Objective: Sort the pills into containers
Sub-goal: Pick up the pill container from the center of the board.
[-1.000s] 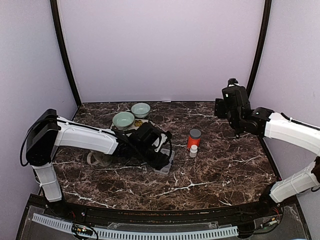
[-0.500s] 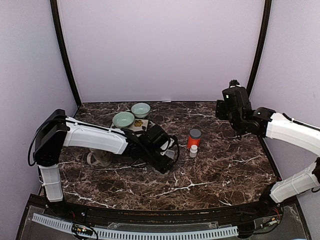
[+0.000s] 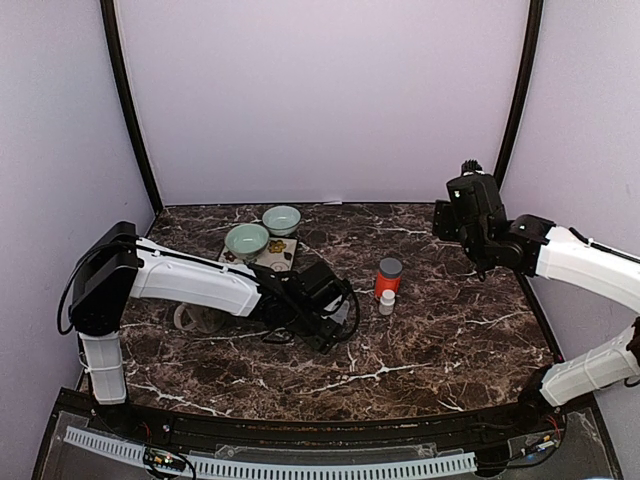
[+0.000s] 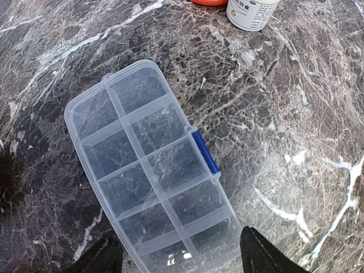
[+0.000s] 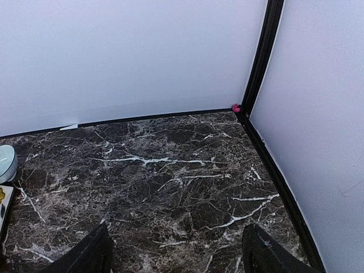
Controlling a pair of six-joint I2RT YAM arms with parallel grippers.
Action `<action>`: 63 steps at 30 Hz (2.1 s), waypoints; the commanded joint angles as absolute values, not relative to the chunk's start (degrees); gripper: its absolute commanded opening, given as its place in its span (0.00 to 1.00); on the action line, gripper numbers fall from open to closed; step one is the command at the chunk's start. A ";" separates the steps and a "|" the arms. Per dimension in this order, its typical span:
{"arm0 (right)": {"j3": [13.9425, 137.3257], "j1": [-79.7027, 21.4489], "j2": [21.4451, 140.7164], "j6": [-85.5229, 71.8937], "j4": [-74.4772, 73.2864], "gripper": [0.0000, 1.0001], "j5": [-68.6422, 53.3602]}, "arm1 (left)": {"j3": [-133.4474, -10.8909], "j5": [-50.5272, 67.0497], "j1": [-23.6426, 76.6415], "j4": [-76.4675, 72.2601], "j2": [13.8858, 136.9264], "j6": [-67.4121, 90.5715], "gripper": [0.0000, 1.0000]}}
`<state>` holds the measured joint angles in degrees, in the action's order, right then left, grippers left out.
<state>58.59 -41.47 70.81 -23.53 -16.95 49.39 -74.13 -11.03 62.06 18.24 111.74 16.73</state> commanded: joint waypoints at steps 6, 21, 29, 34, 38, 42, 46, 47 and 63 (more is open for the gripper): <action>58.97 -42.54 69.70 -24.57 -17.40 0.79 50.93 | -75.54 -12.38 62.97 18.41 113.38 17.71 0.74; 58.82 -42.71 69.77 -24.76 -17.31 0.79 51.24 | -76.63 -11.31 63.14 20.55 112.56 19.21 0.74; 58.97 -42.71 70.14 -24.36 -16.78 0.79 51.13 | -76.14 -10.66 63.31 20.82 111.54 19.88 0.75; 59.02 -42.71 70.36 -24.41 -16.65 0.79 50.93 | -76.16 -9.92 63.37 20.84 111.48 19.86 0.77; 59.11 -42.71 70.54 -24.37 -16.58 0.79 50.80 | -76.11 -9.86 63.53 20.67 112.24 20.15 0.77; 59.19 -42.71 70.67 -24.26 -16.68 0.79 50.76 | -76.46 -10.14 63.76 20.91 112.83 20.23 0.78; 59.39 -42.71 70.83 -24.09 -16.63 0.79 50.71 | -77.33 -10.41 63.82 22.16 114.01 20.51 0.91; 59.43 -42.71 70.91 -24.00 -16.69 0.79 50.71 | -77.55 -10.38 63.89 22.37 114.33 20.56 0.91; 59.72 -42.78 71.54 -23.80 -16.42 0.79 49.99 | -77.46 -16.06 64.25 21.89 115.53 21.77 0.66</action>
<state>58.59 -42.02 71.16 -24.08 -17.45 49.93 -76.84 -13.96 63.94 21.39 115.81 21.89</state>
